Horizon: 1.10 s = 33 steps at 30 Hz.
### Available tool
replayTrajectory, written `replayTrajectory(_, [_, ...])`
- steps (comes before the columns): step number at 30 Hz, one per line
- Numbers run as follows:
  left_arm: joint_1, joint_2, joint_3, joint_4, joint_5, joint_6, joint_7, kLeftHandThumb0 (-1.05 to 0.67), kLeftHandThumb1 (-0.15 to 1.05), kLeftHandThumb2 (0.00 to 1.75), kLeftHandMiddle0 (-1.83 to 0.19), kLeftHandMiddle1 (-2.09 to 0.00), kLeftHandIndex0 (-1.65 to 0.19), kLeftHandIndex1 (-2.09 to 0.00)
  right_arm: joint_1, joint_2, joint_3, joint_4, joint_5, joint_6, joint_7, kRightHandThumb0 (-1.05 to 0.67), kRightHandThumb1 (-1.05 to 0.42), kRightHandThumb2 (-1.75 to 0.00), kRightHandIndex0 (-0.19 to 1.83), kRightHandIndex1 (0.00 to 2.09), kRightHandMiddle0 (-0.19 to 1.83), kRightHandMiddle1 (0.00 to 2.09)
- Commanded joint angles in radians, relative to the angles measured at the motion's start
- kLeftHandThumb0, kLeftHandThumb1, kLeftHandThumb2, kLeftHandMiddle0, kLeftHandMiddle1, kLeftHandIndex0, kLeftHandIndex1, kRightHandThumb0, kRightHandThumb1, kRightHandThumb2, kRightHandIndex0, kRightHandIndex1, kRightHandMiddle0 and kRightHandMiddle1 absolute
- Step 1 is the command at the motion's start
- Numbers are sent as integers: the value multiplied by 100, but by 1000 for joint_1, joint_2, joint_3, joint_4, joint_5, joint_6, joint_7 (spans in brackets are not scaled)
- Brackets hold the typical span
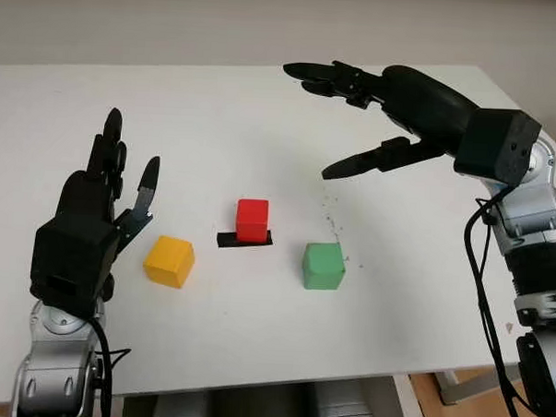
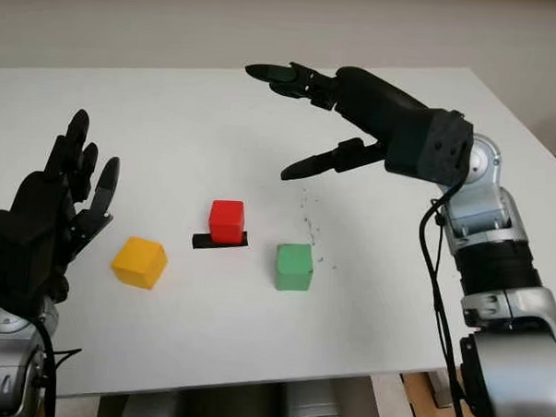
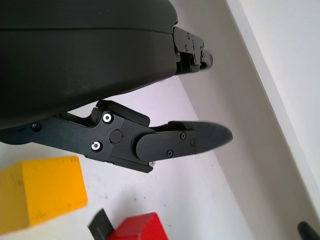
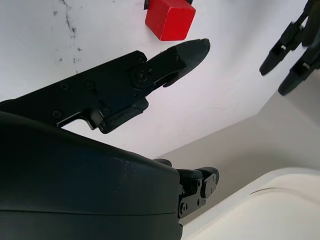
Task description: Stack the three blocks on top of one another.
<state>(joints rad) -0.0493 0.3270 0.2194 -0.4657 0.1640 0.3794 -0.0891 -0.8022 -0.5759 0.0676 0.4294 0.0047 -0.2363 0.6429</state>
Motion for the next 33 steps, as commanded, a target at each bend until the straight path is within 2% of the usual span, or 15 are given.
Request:
replayTrajectory(1, [-11,69,40,-25,-21,-13,-54,-65,102,13,-33,-20,-22,-22,14,22,-38,-27,43,62,-6,-57,-91,-7,20,16,15,22])
replayTrajectory(4, [-14,181,72,-45,-35,19,-158,-64,98,7,-32,-18,-20,-21,24,65,-92,-31,125,180,-30,-58,-97,-8,16,13,13,20])
replayTrajectory(6, [-12,245,83,-44,-35,14,-214,-63,94,5,-31,-16,-21,-21,26,88,-115,-27,151,218,-56,-66,-103,-23,14,12,7,18])
replayTrajectory(7, [-10,278,87,-40,-35,8,-244,-62,94,5,-30,-16,-21,-21,26,103,-130,-26,170,242,-67,-68,-104,-24,14,11,7,18])
replayTrajectory(8, [-7,325,87,-32,-35,-5,-287,-62,93,5,-30,-15,-21,-20,24,117,-146,-25,196,270,-71,-68,-104,-29,12,10,5,17])
replayTrajectory(9, [-5,368,86,-21,-32,-25,-327,-63,92,4,-29,-14,-20,-20,23,126,-159,-28,216,304,-80,-68,-105,-43,6,7,-1,14])
replayTrajectory(12, [-4,456,82,18,-45,-97,-428,-62,89,4,-29,-11,-20,-18,18,139,-192,-42,254,399,-115,-66,-105,-55,4,6,-5,13])
replayTrajectory(18, [-16,570,40,53,-44,-178,-569,-60,84,3,-28,-8,-17,-15,-1,156,-228,-24,270,435,-159,-68,-105,-56,10,9,-1,16])
replayTrajectory(22, [-17,665,-26,27,59,-186,-632,-60,82,4,-22,-5,-15,-13,-10,173,-249,-25,284,468,-200,-70,-105,-55,14,11,0,19])
replayTrajectory(24, [-13,685,-55,12,124,-187,-635,-57,80,4,-22,-5,-16,-12,-12,175,-252,-24,286,476,-208,-70,-105,-55,15,11,-4,28])
replayTrajectory(26, [-14,683,-81,10,167,-197,-628,-50,78,4,-23,-6,-17,-11,-13,179,-256,-22,289,478,-214,-71,-105,-53,15,12,-16,53])
replayTrajectory(33, [-27,647,-143,43,257,-277,-565,-47,79,5,-26,-7,-22,-11,-8,191,-268,-39,295,490,-242,-71,-105,-49,16,13,-19,66])
